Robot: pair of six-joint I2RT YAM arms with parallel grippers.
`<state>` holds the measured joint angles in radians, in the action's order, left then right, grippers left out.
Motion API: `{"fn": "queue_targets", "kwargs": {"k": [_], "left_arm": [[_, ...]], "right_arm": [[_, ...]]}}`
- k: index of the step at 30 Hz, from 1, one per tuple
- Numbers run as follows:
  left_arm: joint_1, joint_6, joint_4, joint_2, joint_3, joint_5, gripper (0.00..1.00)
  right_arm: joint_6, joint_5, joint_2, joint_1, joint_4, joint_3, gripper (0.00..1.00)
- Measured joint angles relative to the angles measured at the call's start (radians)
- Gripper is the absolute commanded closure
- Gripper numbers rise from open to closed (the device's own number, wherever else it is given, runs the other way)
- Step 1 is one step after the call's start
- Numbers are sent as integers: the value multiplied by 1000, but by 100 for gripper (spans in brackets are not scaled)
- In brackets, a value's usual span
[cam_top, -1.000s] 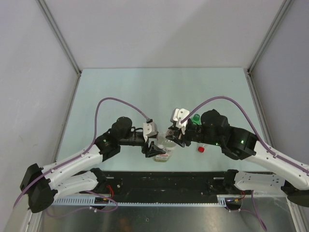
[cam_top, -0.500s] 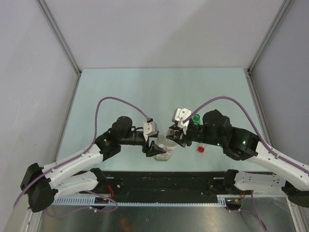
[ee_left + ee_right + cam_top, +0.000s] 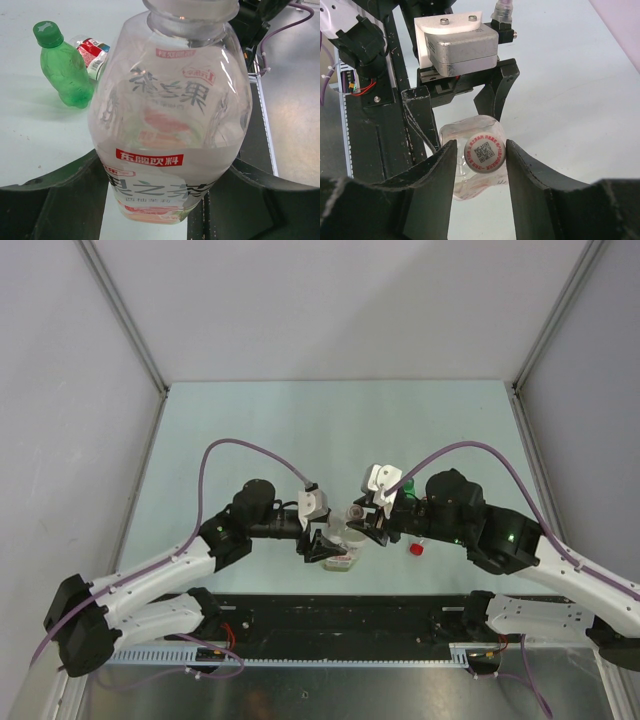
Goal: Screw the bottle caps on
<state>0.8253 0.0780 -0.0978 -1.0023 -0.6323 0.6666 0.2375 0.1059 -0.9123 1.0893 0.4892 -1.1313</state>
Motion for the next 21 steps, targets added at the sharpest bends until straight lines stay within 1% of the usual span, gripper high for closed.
{"fn": "queue_targets", "kwargs": {"k": [15,21], "left_arm": [[0,0,-6,-3,0,7,100],[0,1,-6,-3,0,23,100]], "right_arm": [[-9,-47,4,7,-2,2,41],[-27,-66,4,7,-21,3,29]]}}
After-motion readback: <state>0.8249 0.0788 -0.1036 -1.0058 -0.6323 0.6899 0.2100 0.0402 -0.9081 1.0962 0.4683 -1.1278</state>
